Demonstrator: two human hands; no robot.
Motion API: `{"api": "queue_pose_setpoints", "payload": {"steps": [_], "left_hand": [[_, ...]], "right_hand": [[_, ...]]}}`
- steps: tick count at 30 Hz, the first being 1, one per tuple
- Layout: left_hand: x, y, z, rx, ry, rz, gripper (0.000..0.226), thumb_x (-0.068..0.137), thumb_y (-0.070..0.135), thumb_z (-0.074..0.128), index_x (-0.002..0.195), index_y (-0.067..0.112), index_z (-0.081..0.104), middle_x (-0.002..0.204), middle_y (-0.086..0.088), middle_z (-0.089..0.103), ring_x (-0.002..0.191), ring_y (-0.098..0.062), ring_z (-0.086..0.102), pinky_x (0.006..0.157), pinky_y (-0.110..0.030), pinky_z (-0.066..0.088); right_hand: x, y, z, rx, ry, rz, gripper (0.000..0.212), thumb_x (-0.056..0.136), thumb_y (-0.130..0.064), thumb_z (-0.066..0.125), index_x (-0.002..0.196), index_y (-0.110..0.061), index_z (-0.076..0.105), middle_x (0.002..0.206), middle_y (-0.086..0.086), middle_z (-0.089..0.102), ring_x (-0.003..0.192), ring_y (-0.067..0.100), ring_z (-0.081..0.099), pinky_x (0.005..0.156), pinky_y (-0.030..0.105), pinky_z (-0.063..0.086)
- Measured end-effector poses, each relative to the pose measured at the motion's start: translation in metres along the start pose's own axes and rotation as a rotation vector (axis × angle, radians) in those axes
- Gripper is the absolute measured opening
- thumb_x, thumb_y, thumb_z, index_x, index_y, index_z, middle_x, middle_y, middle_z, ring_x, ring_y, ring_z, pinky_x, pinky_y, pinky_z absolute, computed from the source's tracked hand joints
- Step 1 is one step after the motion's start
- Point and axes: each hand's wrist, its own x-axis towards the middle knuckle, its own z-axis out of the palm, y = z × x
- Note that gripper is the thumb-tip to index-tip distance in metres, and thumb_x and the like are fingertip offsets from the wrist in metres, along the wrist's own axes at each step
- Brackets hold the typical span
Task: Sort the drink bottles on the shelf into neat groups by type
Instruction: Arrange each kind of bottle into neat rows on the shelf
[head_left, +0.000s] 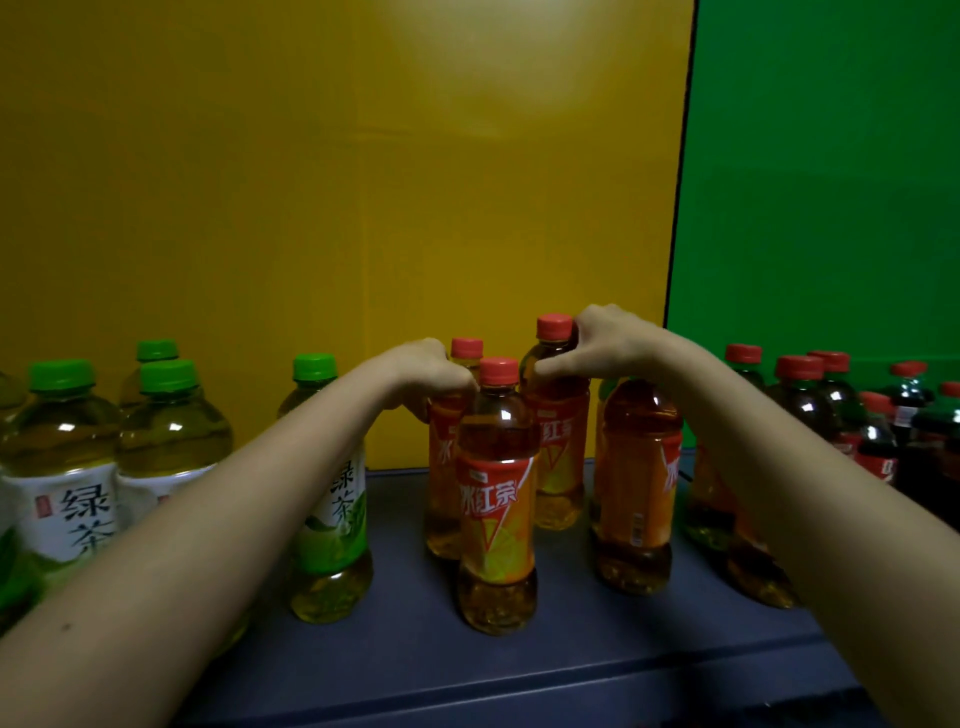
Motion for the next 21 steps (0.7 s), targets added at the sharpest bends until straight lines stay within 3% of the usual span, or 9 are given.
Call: {"api": "queue_pose_setpoints", "payload": {"steps": [3, 12, 17, 21], "left_hand": [[-0.002, -0.001, 0.001, -0.023, -0.007, -0.026, 0.014, 0.084, 0.016, 0.061, 0.090, 0.005, 0.055, 0.074, -0.007, 0.057, 0.065, -0.017, 0.057, 0.059, -0.027, 0.049], [-0.002, -0.009, 0.006, -0.060, -0.013, -0.039, 0.033, 0.084, 0.011, 0.058, 0.115, 0.002, 0.054, 0.075, -0.006, 0.053, 0.061, -0.015, 0.050, 0.060, -0.025, 0.045], [0.000, -0.011, 0.007, -0.069, -0.023, -0.018, 0.019, 0.085, 0.013, 0.059, 0.103, 0.011, 0.053, 0.075, -0.005, 0.051, 0.061, -0.013, 0.048, 0.060, -0.024, 0.044], [0.001, -0.012, 0.007, -0.072, -0.019, -0.016, 0.013, 0.084, 0.013, 0.061, 0.082, 0.019, 0.049, 0.079, -0.007, 0.054, 0.066, -0.015, 0.051, 0.062, -0.025, 0.046]], "right_hand": [[0.000, -0.005, 0.001, -0.101, -0.019, 0.025, 0.042, 0.072, -0.056, 0.065, 0.080, -0.017, 0.055, 0.090, 0.006, 0.061, 0.087, 0.026, 0.060, 0.081, 0.038, 0.049], [0.002, -0.008, 0.003, -0.122, -0.140, 0.040, 0.054, 0.068, -0.052, 0.070, 0.103, -0.012, 0.059, 0.106, 0.009, 0.063, 0.100, 0.026, 0.059, 0.094, 0.046, 0.048], [0.002, -0.008, -0.006, -0.067, -0.276, 0.042, 0.061, 0.065, -0.040, 0.077, 0.114, -0.011, 0.057, 0.110, 0.007, 0.061, 0.107, 0.026, 0.057, 0.095, 0.041, 0.046], [0.006, -0.004, -0.012, -0.115, -0.364, 0.052, 0.061, 0.070, -0.041, 0.074, 0.120, -0.015, 0.050, 0.112, 0.006, 0.056, 0.106, 0.026, 0.053, 0.096, 0.046, 0.045]]}}
